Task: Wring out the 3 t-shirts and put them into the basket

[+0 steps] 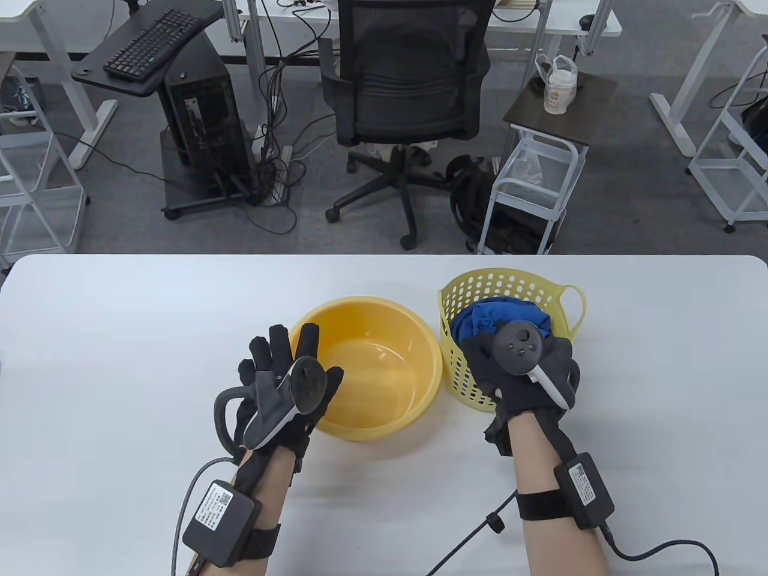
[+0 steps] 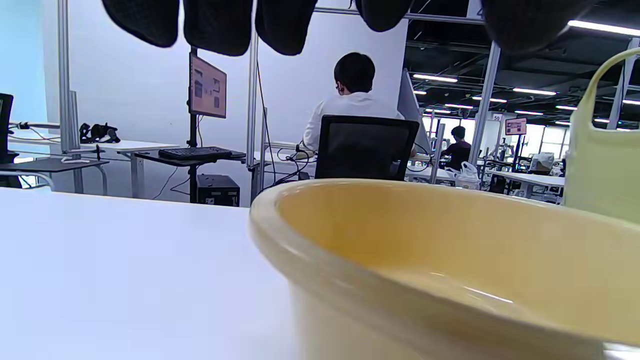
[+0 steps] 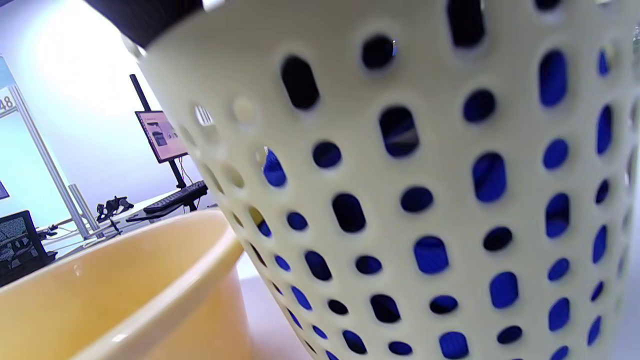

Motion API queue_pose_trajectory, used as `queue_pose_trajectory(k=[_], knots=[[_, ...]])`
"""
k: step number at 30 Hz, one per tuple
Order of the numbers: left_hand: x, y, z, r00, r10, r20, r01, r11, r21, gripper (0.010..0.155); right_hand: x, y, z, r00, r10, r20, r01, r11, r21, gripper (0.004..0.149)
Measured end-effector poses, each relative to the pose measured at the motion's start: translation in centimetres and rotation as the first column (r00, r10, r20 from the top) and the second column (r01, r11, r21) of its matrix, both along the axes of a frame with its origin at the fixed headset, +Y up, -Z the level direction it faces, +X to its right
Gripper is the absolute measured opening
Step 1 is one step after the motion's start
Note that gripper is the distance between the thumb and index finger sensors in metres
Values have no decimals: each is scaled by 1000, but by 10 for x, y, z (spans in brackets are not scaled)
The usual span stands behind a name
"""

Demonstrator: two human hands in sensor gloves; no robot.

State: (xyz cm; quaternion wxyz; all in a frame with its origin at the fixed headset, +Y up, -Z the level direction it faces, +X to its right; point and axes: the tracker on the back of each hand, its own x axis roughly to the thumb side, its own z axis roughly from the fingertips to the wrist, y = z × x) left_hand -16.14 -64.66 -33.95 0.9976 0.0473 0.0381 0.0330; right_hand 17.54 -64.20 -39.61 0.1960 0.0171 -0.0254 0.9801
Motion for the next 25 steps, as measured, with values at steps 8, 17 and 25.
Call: queue_pose_trajectory(k=[8, 17, 25], knots=[[-12, 3, -1, 999, -11, -42, 12, 1000, 25, 82, -36, 33, 31, 995, 11, -94, 17, 955, 295, 82], [3, 2, 2, 996, -90, 14, 89, 993, 80, 84, -36, 13, 19, 998, -37, -58, 52, 959, 280, 83], [0, 5, 4, 998, -52, 18, 51, 997, 66, 85, -33, 8, 15, 998, -31, -46, 41, 973, 227, 83]])
